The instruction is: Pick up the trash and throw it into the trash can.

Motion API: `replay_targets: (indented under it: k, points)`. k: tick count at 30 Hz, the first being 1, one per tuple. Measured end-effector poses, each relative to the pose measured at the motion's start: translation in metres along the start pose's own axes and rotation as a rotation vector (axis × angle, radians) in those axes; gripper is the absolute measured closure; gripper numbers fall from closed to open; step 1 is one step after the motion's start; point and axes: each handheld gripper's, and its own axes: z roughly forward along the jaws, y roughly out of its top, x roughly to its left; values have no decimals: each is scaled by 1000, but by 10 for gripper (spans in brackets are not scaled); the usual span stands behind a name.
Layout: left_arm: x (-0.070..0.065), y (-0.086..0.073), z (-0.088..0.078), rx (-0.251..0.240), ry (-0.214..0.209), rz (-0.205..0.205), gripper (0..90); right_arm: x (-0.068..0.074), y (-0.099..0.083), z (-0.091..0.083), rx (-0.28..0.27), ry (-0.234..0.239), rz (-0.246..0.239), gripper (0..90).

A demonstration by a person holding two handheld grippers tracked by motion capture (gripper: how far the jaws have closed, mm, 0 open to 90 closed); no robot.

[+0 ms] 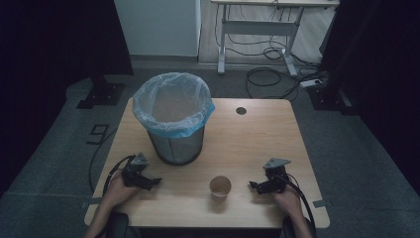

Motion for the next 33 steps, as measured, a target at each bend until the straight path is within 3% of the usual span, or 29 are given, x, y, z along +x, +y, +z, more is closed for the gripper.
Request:
replay_targets:
  k: [18,23,29,33]
  points:
    - [-1,0,0,0,4,-5,0,5,0,-1,0,-11,11,0]
    - [-1,0,0,0,5,-6,0,11,0,-8,39,2,-14,0]
    - [-1,0,0,0,6,-6,0,21,0,-20,34,16,-37,0]
    - [-1,0,0,0,6,-7,0,29,-1,-26,31,43,-23,0]
